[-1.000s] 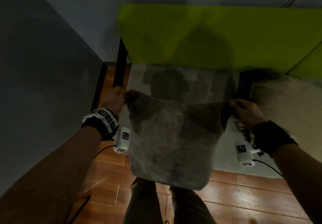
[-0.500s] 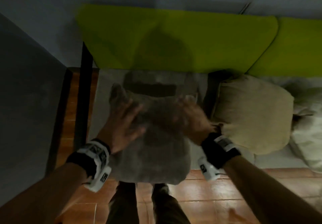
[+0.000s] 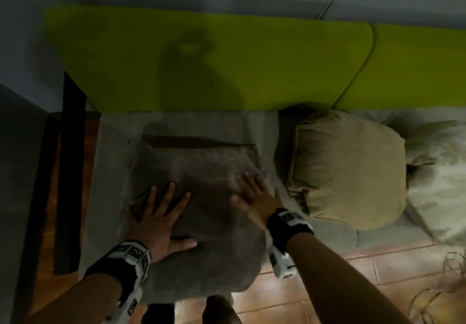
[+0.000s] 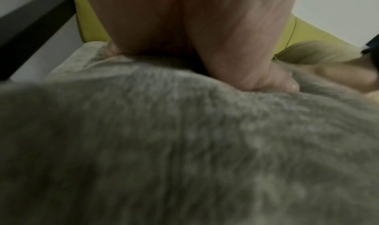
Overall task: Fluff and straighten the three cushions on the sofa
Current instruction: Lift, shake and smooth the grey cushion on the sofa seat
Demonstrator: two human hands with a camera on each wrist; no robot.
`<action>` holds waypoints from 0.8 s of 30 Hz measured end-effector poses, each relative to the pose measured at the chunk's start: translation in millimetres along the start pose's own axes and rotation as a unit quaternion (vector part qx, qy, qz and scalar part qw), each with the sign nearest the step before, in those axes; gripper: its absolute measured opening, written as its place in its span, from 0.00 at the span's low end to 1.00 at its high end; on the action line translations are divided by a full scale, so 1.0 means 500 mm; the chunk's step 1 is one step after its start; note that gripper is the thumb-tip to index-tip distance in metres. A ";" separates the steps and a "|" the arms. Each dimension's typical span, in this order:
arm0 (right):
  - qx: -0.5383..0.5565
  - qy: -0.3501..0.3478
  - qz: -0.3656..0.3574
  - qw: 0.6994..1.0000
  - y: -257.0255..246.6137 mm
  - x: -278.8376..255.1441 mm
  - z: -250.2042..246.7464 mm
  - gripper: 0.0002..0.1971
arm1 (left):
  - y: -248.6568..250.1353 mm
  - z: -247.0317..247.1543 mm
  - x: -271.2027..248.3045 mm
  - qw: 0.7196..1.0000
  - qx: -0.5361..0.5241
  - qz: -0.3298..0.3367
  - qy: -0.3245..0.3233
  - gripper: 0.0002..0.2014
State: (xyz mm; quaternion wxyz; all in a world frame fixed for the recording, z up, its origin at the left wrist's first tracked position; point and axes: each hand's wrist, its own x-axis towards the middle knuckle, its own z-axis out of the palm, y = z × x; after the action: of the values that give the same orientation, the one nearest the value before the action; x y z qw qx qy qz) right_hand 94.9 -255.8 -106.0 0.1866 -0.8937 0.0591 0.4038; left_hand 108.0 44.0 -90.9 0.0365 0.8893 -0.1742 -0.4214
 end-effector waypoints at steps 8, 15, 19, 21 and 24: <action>-0.119 0.148 -0.242 0.951 -0.076 -0.018 -0.049 0.38 | -0.027 0.036 -0.012 1.000 0.005 -0.020 -0.012 0.56; -0.133 -0.004 -0.173 0.976 -0.008 0.118 -0.010 0.40 | -0.023 0.052 0.035 0.999 -0.002 -0.035 -0.020 0.56; -0.137 -0.014 -0.130 0.982 -0.013 0.134 -0.039 0.41 | -0.021 0.027 0.048 0.999 -0.004 -0.042 -0.015 0.55; -0.113 0.027 -0.113 0.987 -0.028 0.112 -0.065 0.41 | -0.028 0.006 0.038 1.000 -0.008 -0.029 -0.007 0.55; -0.078 0.160 -0.160 0.971 -0.045 0.052 -0.102 0.37 | -0.047 -0.044 0.005 0.998 -0.033 -0.001 0.049 0.54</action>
State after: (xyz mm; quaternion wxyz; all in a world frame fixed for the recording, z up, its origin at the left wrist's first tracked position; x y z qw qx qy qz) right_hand 153.5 -253.4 -88.0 0.1667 -0.9562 -0.0875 0.2239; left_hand 133.0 63.3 -83.7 0.0735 0.9073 -0.1571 -0.3829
